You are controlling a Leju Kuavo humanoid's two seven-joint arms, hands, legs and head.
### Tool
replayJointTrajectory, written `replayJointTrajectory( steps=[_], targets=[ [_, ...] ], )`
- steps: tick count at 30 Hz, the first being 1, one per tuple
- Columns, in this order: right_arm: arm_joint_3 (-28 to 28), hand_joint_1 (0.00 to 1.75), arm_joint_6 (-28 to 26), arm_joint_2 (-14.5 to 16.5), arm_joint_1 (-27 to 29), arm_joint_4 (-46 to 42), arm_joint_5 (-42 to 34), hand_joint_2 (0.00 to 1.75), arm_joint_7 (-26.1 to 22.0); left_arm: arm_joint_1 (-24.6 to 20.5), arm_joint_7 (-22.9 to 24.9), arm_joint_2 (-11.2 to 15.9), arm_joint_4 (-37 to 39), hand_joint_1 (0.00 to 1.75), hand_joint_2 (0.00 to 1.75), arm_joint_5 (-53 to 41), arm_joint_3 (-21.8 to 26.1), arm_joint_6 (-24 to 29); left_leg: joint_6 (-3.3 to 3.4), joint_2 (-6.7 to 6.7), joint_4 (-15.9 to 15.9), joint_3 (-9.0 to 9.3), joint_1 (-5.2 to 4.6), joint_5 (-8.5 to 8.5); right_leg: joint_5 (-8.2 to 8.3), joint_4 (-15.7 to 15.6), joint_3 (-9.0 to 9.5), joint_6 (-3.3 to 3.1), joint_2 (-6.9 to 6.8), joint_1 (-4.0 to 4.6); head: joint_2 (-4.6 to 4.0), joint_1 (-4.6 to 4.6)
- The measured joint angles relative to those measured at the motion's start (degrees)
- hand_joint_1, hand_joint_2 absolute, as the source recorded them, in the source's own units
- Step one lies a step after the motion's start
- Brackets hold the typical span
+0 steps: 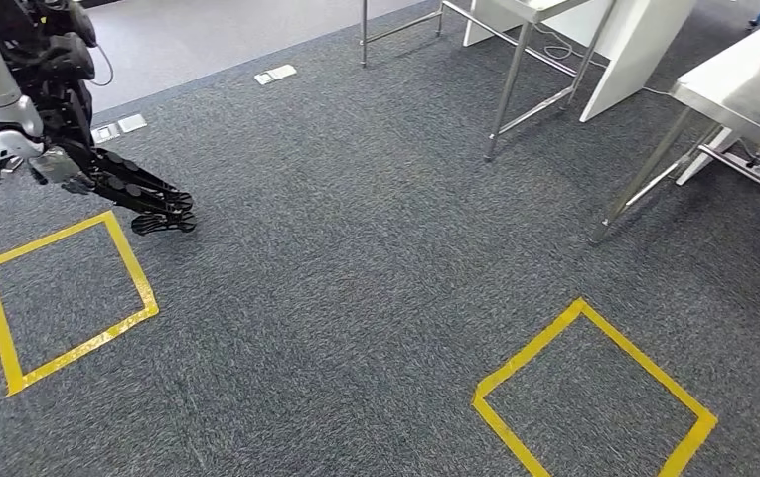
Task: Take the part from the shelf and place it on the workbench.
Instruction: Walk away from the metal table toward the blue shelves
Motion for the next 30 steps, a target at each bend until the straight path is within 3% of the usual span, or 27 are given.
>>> replayJointTrajectory(
  steps=[1, 2, 3, 5, 7, 9, 10, 12, 14, 16, 17, 18, 20, 22, 23, 25, 27, 29, 30],
  targets=[
    [0.02, 0.00, 0.08, -0.06, 0.13, 0.03, 0.03, 0.00, 0.01, 0.06, 0.07, -0.02, 0.00, 0.00, 0.00, 0.02, 0.00, -0.16, 0.12, -0.93, 0.01, -0.10, -0.17, 0.09, -0.46, 2.25, -1.25, 0.12, 0.22, 0.11, 0.00, 0.01],
    [0.05, 0.00, 0.18, -0.13, 0.21, 0.04, 0.05, 0.00, 0.01, 0.14, 0.16, -0.04, 0.00, 0.00, 0.00, 0.02, 0.00, -0.37, 0.19, -1.83, 0.02, -0.15, -0.32, 0.17, 0.10, 2.14, -1.35, 0.38, 0.36, 0.22, 0.00, 0.01],
    [0.10, 0.00, 0.29, -0.20, 0.23, 0.04, 0.06, 0.00, 0.01, 0.20, 0.27, -0.05, 0.00, 0.00, 0.00, -0.02, 0.00, -0.55, 0.20, -2.73, 0.03, -0.14, -0.44, 0.26, 1.58, -0.51, -0.20, 0.66, 0.63, 0.30, 0.00, 0.00],
    [0.23, 0.00, 0.46, -0.33, 0.19, 0.04, 0.06, 0.00, -0.01, 0.22, 0.53, -0.07, 0.00, 0.00, 0.00, -0.23, 0.00, -0.95, 0.03, -4.37, 0.10, -0.12, -0.62, 0.44, 5.11, -9.03, 3.62, 0.78, 2.56, 0.46, 0.00, 0.01],
    [0.33, 0.00, 0.55, -0.45, 0.17, 0.07, 0.05, 0.00, -0.04, 0.18, 0.87, -0.10, 0.00, 0.00, 0.00, -0.49, -0.02, -1.34, -0.41, -5.62, 0.18, -0.24, -0.76, 0.55, 6.86, -14.11, 5.73, 0.05, 4.22, 0.65, 0.00, -0.03],
    [0.36, 0.00, 0.58, -0.53, 0.11, 0.08, 0.01, 0.00, -0.09, 0.28, 1.22, -0.08, 0.01, 0.00, 0.00, -0.65, -0.07, -1.75, -1.09, -6.70, 0.11, -0.50, -0.75, 0.65, 7.11, -14.70, 6.01, -0.94, 3.73, 0.88, 0.00, -0.06],
    [0.37, 0.00, 0.59, -0.56, 0.06, 0.08, -0.04, 0.00, -0.14, 0.36, 1.39, -0.05, 0.01, 0.00, 0.00, -0.75, -0.09, -1.89, -1.34, -6.45, 0.37, -0.71, -0.68, 0.56, 7.29, -14.84, 6.22, -1.38, 3.09, 0.73, 0.00, -0.08],
    [0.36, 0.00, 0.74, -0.55, 0.13, 0.08, -0.46, 0.00, -0.38, 0.37, 1.68, 0.01, 0.02, 0.00, 0.00, -0.98, -0.13, -2.04, -1.83, -3.63, 3.09, -2.01, -0.65, -1.44, 7.70, -15.22, 6.62, -2.26, 1.69, 0.35, 0.00, -0.27],
    [0.26, 0.00, 1.32, -0.54, 0.41, 0.09, -1.37, 0.00, -0.83, 0.18, 1.96, 0.05, 0.02, 0.00, 0.00, -1.17, -0.15, -2.22, -2.45, -0.37, 9.97, -5.17, -0.41, -5.67, 7.73, -15.31, 6.63, -2.76, 0.04, 0.35, 0.00, -0.48],
    [0.05, 0.00, 2.11, -0.54, 0.63, 0.10, -2.07, 0.00, -1.28, 0.13, 2.27, 0.07, 0.02, 0.00, 0.00, -1.23, -0.20, -2.53, -3.18, 0.45, 16.47, -8.16, 0.14, -8.39, 7.60, -15.29, 6.43, -2.86, -1.79, 0.44, 0.00, -0.51],
    [-0.03, 0.00, 2.43, -0.54, 0.64, 0.10, -2.12, 0.00, -1.48, 0.19, 2.50, 0.07, 0.02, 0.00, 0.00, -1.24, -0.25, -2.69, -3.49, 0.69, 17.11, -8.37, 0.47, -8.18, 7.52, -15.28, 6.33, -2.81, -2.64, 0.41, 0.00, -0.55],
    [-0.09, 0.00, 2.68, -0.53, 0.61, 0.10, -1.96, 0.00, -1.67, 0.24, 2.82, 0.07, 0.02, 0.00, 0.00, -1.28, -0.34, -2.91, -3.76, 1.08, 15.37, -7.32, 0.80, -7.00, 7.40, -15.26, 6.28, -2.69, -3.44, 0.36, 0.00, -0.55],
    [-0.08, 0.00, 2.99, -0.53, 0.52, 0.10, -1.05, 0.00, -1.97, 0.16, 3.75, 0.09, 0.02, 0.00, 0.00, -1.40, -0.64, -3.48, -4.13, 3.34, 7.61, -2.88, 1.26, -3.79, 6.97, -15.08, 6.52, -2.12, -4.83, 0.31, 0.00, -0.59],
    [0.41, 0.00, 3.39, -0.58, 0.49, 0.09, 0.88, 0.00, -2.09, -0.11, 5.05, 0.01, -0.01, 0.00, 0.00, -1.38, -0.87, -4.11, -3.75, 5.20, 2.26, 0.16, 1.15, -2.19, 6.39, -14.78, 6.82, -1.24, -5.98, 0.68, 0.00, -0.41],
    [0.95, 0.00, 3.87, -0.60, 0.40, 0.09, 2.22, 0.00, -2.11, -0.22, 6.00, -0.04, -0.02, 0.00, 0.00, -1.36, -0.95, -4.42, -3.29, 5.31, 1.56, 0.45, 0.87, -2.12, 6.22, -14.72, 7.09, -0.85, -6.54, 0.87, 0.00, -0.29],
    [2.43, 0.00, 5.67, -0.48, 0.02, 0.08, 4.83, 0.00, -2.11, -0.24, 8.66, -0.14, -0.01, 0.00, 0.00, -1.34, -1.08, -5.31, -2.20, 3.92, 1.37, 0.25, 0.46, -1.85, 6.04, -14.77, 7.54, -0.15, -7.41, 0.83, 0.00, -0.14],
    [4.15, 0.00, 8.41, -0.21, -0.37, 0.09, 6.73, 0.00, -1.93, -0.22, 12.16, -0.28, 0.00, 0.00, 0.00, -1.26, -1.16, -6.62, -1.19, 2.58, 0.92, 0.18, 0.48, -1.31, 4.74, -12.84, 6.82, 0.20, -5.09, 0.42, 0.00, 0.00],
    [5.88, 0.00, 10.70, 0.13, -0.42, 0.10, 7.85, 0.00, -1.60, -0.35, 15.25, -0.63, 0.00, 0.00, 0.00, -1.13, -1.25, -7.76, -0.55, 1.06, 0.71, 0.09, 0.45, -1.00, 1.47, -5.98, 3.56, -0.05, -1.28, 0.06, 0.00, 0.21],
    [6.59, 0.00, 11.31, 0.28, -0.36, 0.10, 8.17, 0.00, -1.44, -0.41, 16.22, -0.85, 0.00, 0.00, 0.00, -1.09, -1.36, -8.08, -0.38, 0.18, 0.72, 0.00, 0.34, -0.95, -0.20, -1.55, 1.33, -0.15, -0.28, 0.05, 0.00, 0.24]
  ],
)
